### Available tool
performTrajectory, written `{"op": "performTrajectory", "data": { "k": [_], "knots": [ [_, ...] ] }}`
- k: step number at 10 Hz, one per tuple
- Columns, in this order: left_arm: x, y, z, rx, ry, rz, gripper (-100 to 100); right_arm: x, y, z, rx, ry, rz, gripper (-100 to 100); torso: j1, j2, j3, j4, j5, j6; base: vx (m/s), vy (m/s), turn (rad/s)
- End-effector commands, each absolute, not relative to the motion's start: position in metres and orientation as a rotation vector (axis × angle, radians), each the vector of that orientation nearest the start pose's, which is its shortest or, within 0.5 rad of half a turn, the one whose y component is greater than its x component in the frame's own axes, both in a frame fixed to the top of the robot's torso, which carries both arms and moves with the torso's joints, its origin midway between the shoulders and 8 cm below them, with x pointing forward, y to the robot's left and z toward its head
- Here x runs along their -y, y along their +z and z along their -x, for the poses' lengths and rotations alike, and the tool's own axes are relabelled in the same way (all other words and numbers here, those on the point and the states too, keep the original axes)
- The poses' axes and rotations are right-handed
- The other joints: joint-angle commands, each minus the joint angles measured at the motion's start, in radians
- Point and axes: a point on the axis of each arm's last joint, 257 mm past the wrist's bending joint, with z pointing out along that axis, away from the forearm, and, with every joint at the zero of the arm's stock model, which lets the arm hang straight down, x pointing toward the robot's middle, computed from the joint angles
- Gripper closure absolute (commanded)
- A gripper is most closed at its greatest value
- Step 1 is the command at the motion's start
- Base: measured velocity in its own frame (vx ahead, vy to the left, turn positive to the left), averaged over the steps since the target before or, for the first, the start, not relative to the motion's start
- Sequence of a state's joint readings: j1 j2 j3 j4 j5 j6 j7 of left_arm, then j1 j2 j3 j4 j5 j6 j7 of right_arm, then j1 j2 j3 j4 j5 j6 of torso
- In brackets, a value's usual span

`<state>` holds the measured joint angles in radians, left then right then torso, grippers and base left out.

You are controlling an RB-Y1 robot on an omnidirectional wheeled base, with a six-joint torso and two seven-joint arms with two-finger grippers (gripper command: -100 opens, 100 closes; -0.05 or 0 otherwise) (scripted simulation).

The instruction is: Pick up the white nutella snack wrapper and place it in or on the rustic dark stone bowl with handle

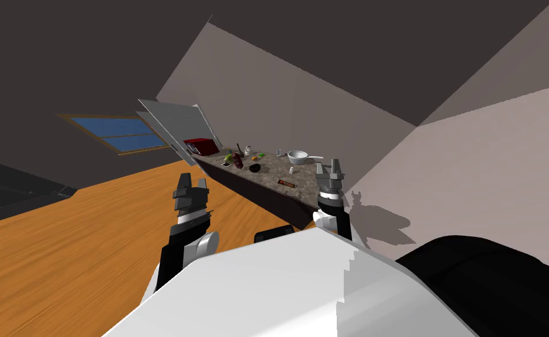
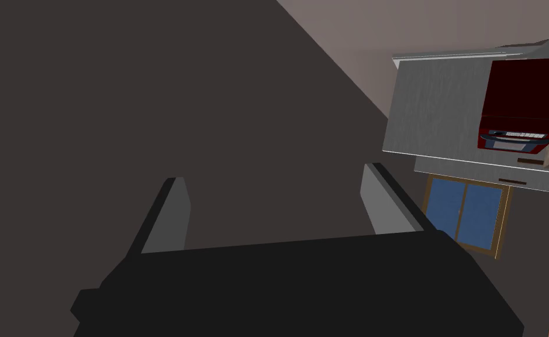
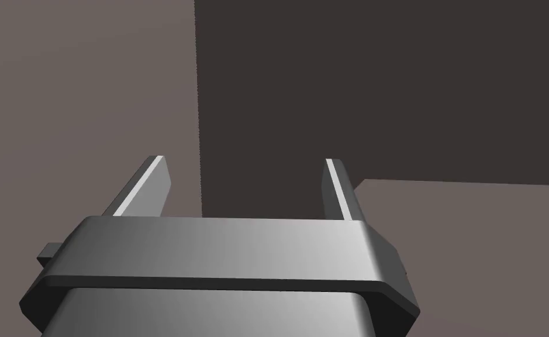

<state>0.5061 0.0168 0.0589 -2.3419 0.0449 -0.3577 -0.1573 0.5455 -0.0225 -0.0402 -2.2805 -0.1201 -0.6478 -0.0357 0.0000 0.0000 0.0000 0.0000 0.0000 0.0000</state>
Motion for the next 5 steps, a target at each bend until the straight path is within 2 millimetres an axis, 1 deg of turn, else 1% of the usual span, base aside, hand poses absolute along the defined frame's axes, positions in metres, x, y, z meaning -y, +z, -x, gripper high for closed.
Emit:
{"op": "performTrajectory", "data": {
  "k": [1,2,4,5],
  "knots": [
    [-0.304,0.024,-0.35,-0.697,-1.108,0.67,0,0.306,0.028,-0.311,-0.518,1.353,-0.633,-100,0.0,0.0,0.0,0.0,0.0,0.0,-0.01,0.029,0.04],
    [-0.304,0.024,-0.35,-0.697,-1.108,0.67,0,0.307,0.017,-0.312,-0.564,1.332,-0.64,-100,0.001,0.001,0.0,0.0,0.0,0.0,-0.025,0.058,0.073],
    [-0.304,0.024,-0.35,-0.697,-1.108,0.67,0,0.314,-0.016,-0.314,-0.682,1.268,-0.666,-100,0.005,0.003,0.001,0.0,0.001,0.0,-0.047,0.097,0.089],
    [-0.304,0.024,-0.35,-0.697,-1.108,0.67,0,0.314,-0.016,-0.314,-0.682,1.268,-0.666,-100,0.006,0.003,0.002,0.001,0.001,0.0,-0.033,0.08,0.024]
  ]
}}
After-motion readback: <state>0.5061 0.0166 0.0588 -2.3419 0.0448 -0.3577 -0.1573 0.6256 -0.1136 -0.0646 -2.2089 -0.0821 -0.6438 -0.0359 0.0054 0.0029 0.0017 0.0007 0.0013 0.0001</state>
